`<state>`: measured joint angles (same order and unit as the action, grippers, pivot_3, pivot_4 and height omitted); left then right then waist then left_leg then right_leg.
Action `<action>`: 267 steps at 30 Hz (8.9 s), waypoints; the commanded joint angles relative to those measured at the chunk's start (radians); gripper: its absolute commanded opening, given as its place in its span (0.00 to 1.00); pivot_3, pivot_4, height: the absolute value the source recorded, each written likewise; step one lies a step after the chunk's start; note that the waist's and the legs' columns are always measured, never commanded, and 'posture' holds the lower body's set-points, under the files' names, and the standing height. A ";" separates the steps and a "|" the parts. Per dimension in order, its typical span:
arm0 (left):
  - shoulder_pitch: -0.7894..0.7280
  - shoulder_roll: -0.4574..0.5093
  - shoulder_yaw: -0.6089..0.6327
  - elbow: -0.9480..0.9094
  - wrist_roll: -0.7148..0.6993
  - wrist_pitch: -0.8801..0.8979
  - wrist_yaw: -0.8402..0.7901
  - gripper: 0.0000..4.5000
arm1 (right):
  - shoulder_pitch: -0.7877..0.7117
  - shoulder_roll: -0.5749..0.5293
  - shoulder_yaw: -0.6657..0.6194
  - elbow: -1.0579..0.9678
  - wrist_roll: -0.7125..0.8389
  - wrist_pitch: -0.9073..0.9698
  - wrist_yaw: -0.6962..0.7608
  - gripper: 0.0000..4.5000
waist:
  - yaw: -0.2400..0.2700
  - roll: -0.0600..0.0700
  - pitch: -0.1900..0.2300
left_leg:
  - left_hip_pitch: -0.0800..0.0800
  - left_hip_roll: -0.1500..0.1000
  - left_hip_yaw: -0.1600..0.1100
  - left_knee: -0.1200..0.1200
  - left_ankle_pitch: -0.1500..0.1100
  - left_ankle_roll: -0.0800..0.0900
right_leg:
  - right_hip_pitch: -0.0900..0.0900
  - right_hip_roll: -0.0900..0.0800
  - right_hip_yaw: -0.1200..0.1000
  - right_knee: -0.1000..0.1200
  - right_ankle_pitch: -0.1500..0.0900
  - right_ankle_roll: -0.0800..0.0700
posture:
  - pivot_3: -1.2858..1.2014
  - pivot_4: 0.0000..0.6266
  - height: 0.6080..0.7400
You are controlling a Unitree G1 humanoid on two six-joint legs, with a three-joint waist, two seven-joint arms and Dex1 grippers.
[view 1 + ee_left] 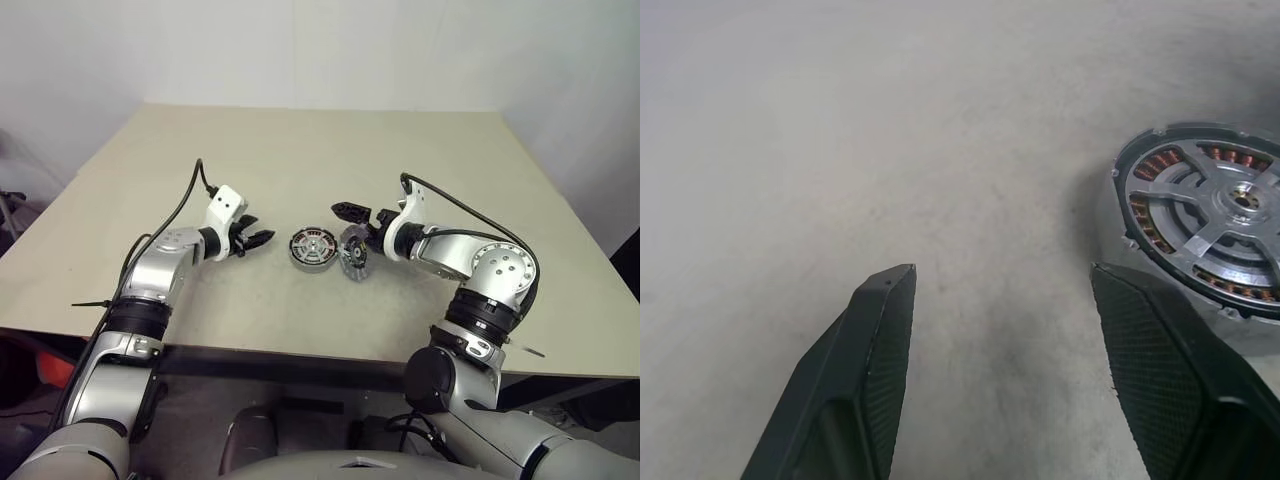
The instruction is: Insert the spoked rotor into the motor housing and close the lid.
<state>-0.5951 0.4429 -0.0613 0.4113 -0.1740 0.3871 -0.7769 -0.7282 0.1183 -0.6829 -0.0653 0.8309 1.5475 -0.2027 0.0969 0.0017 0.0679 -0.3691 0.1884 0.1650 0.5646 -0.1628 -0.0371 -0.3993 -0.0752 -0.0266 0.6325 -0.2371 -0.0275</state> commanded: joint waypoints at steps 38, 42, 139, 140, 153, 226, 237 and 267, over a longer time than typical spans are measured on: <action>-0.107 -0.017 0.044 0.189 0.029 -0.131 0.056 0.66 | -0.138 0.091 0.055 0.063 0.065 -0.046 -0.198 0.99 | 0.008 0.000 0.000 | -0.003 -0.001 -0.001 -0.001 0.001 -0.002 | -0.002 0.000 -0.001 0.000 0.005 -0.001 | 0.52 0.00 1.00; -0.109 -0.016 0.046 0.192 0.029 -0.136 0.057 0.66 | -0.079 0.026 0.036 0.048 0.041 -0.026 -0.188 0.99 | 0.010 0.000 0.000 | -0.004 -0.001 -0.001 -0.001 0.001 -0.002 | -0.002 0.000 -0.001 0.000 0.005 -0.002 | 0.52 0.00 1.00; -0.107 -0.057 0.031 0.123 0.002 -0.106 -0.070 0.66 | 0.122 -0.549 0.959 0.006 -0.210 -0.890 0.461 0.99 | 0.033 -0.002 0.000 | -0.018 0.000 -0.001 0.012 -0.003 0.005 | -0.003 0.000 -0.007 -0.006 0.012 0.000 | 0.52 0.00 1.00; -0.112 -0.059 0.035 0.121 -0.004 -0.101 -0.078 0.66 | 0.122 -0.535 0.963 0.025 -0.237 -0.899 0.473 0.99 | 0.032 -0.002 0.000 | -0.018 0.000 -0.001 0.012 -0.003 0.005 | -0.003 0.000 -0.007 -0.006 0.010 -0.003 | 0.52 0.00 1.00; -0.082 -0.054 0.051 0.046 -0.041 -0.055 -0.100 0.66 | 0.095 -0.409 0.868 0.290 -0.446 -1.012 0.537 0.99 | 0.029 -0.002 0.000 | -0.017 0.000 -0.001 0.014 -0.003 0.006 | -0.001 -0.001 -0.007 -0.006 0.011 -0.006 | 0.52 0.00 1.00; -0.065 -0.053 0.054 0.081 -0.021 -0.061 -0.013 0.66 | 0.288 -0.424 0.872 0.023 -0.576 -0.965 0.906 0.65 | 0.027 -0.002 0.000 | -0.012 0.001 -0.003 0.014 -0.006 0.010 | 0.004 0.000 -0.007 -0.008 0.011 -0.007 | 0.52 0.00 1.00; -0.049 -0.046 0.055 0.073 -0.017 -0.060 -0.011 0.66 | 0.319 -0.451 0.875 -0.029 -0.552 -0.992 1.004 0.65 | 0.030 -0.002 0.000 | -0.012 0.001 -0.003 0.014 -0.006 0.010 | 0.004 -0.001 -0.007 -0.008 0.011 -0.007 | 0.52 0.00 1.00; -0.053 -0.044 0.053 0.090 0.001 -0.061 0.002 0.66 | 0.348 -0.510 0.931 0.040 -0.646 -1.016 1.005 0.65 | 0.029 -0.002 0.000 | -0.006 0.001 -0.007 0.015 -0.006 0.011 | 0.010 -0.001 -0.007 -0.009 0.011 -0.007 | 0.52 0.00 1.00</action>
<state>-0.6320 0.3893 -0.0199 0.5111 -0.1736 0.3360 -0.7800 -0.3789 -0.3813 0.2483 -0.0294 0.1908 0.5422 0.8010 0.1260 -0.0002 0.0675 -0.3747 0.1896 0.1583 0.5792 -0.1686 -0.0266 -0.3890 -0.0758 -0.0334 0.6237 -0.2262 -0.0340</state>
